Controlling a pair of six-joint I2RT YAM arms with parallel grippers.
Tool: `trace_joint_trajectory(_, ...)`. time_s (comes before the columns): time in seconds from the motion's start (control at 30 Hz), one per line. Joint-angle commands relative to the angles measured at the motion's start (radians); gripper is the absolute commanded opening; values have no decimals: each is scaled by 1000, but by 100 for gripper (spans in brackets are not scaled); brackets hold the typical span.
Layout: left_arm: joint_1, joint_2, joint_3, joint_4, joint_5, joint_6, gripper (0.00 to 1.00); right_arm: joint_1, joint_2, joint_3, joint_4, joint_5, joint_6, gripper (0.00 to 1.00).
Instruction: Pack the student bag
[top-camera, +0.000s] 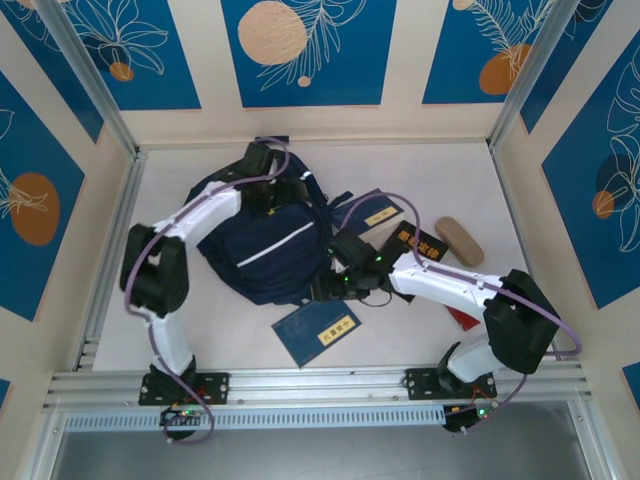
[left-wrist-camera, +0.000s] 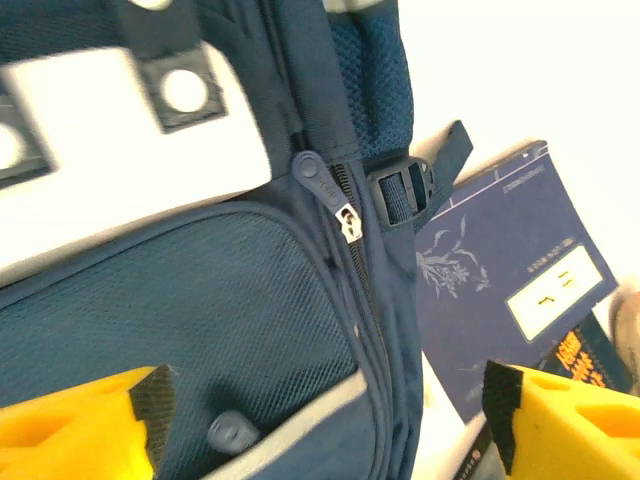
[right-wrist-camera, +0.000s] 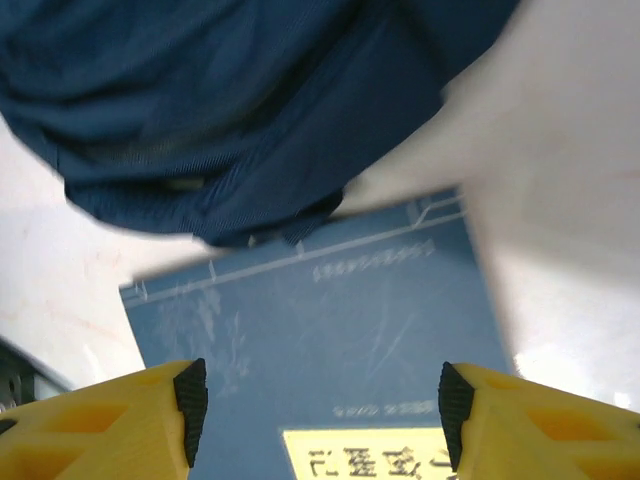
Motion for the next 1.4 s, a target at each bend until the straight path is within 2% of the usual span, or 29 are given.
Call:
trace_joint_trajectory(0.0, 40, -90, -122, -13, -12, 31, 77, 29, 68, -6, -2, -21, 6, 64)
trace_joint_trajectory(0.27, 74, -185, -321, 11, -19, 37, 74, 52, 204, 21, 30, -52, 39, 64)
trace_joint_trajectory(0.5, 80, -222, -373, 14, -44, 36, 74, 7, 218, -63, 1, 33, 99, 64)
trace_joint_trajectory(0.8, 96, -262, -385, -19, -67, 58, 75, -189, 146, -164, -52, 202, 39, 65)
trace_joint_trajectory(0.97, 147, -318, -388, -69, -89, 80, 76, -314, 94, -168, -24, 154, 10, 65)
trace_joint_trajectory(1.1, 201, -387, -437, -78, -97, 85, 77, -374, 56, -104, -79, 184, 9, 65)
trace_joint_trajectory(1.27, 245, -450, -515, -63, -61, 82, 75, -296, -17, -13, -128, 248, -38, 66)
trace_joint_trajectory(1.37, 238, -475, -565, -1, 34, 74, 70, -234, -9, 30, -128, 207, -28, 67)
